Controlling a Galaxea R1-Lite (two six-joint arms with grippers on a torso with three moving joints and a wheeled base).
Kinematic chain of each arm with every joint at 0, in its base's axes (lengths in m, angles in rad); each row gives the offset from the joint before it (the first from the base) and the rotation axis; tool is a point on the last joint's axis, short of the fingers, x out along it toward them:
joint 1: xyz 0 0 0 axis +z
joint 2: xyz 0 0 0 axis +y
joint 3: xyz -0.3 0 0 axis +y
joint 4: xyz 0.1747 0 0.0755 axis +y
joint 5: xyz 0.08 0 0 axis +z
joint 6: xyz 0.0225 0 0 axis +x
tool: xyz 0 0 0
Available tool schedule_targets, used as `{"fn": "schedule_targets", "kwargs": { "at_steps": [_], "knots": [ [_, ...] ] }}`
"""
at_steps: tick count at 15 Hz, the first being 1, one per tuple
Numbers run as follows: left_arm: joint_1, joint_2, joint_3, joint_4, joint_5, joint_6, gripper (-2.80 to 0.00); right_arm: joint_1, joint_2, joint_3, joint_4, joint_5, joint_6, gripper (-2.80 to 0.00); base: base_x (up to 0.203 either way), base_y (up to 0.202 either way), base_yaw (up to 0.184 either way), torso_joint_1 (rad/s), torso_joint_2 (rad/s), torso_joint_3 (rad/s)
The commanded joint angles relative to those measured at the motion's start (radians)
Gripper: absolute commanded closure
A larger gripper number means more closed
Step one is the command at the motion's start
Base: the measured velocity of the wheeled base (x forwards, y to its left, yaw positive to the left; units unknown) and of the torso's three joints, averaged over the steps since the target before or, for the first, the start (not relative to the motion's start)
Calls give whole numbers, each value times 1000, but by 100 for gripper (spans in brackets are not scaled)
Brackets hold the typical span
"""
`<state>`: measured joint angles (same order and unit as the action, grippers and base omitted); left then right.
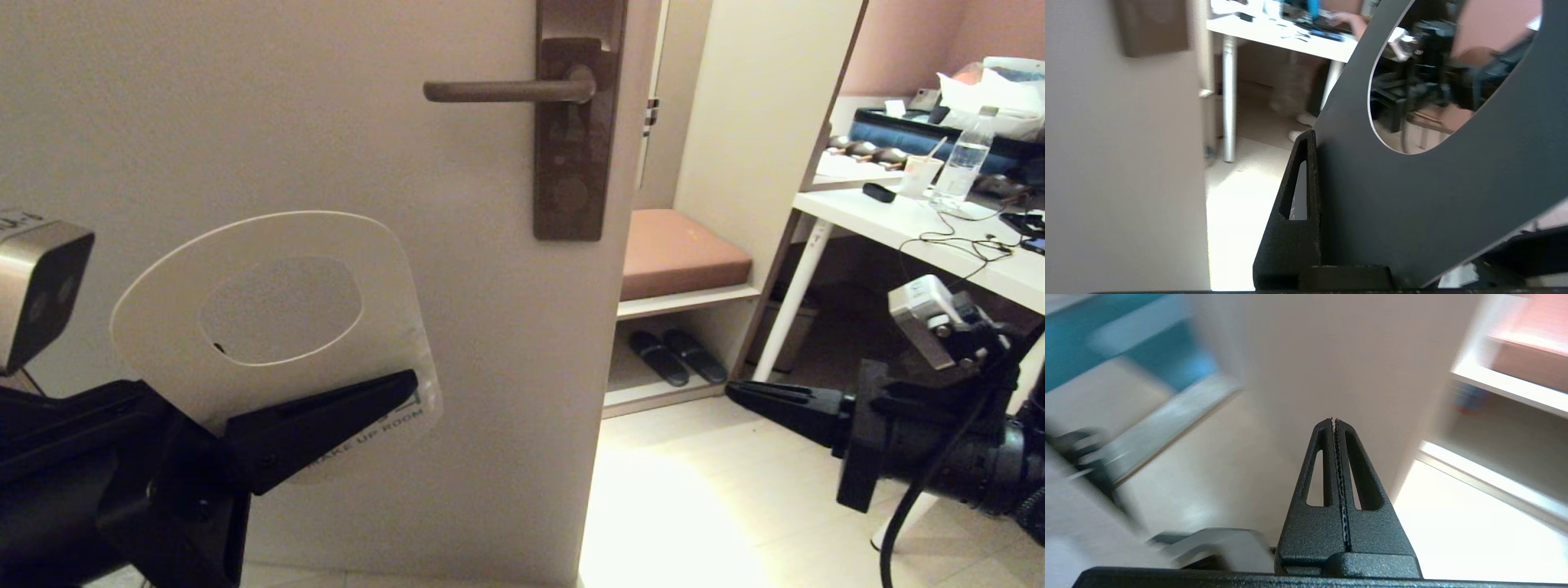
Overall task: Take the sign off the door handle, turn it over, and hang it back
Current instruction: Hang the sign back with the other side facing out
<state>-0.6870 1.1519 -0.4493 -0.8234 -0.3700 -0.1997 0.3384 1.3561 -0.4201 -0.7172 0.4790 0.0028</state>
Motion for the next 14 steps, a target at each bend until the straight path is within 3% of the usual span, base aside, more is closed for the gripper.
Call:
{"fn": "schedule_targets", "kwargs": {
  "at_steps": [1,3,5,9,12,13,14],
  "knots": [
    [0,-20,6,-5,16,16,0,-107,-90,52,-3,-1,-1,0,0,0,0,0,0,0],
    [0,-31,4,-5,21,26,0,-253,-192,131,-2,-5,-2,0,0,0,0,0,0,0],
    [0,-55,13,-4,22,30,0,-345,-306,222,-2,-10,-4,0,0,0,0,0,0,0],
    [0,-101,42,0,23,33,0,-382,-581,384,34,-55,-1,0,0,0,0,0,0,0],
    [1,-107,63,1,57,65,0,-386,-845,407,253,-127,-1,0,0,0,0,0,0,0],
    [0,-107,78,1,79,87,0,-385,-919,411,339,-170,-2,0,0,0,0,0,0,0],
    [1,-108,93,0,92,103,0,-379,-975,415,432,-265,-3,0,0,0,0,0,0,0]
  ]
}}
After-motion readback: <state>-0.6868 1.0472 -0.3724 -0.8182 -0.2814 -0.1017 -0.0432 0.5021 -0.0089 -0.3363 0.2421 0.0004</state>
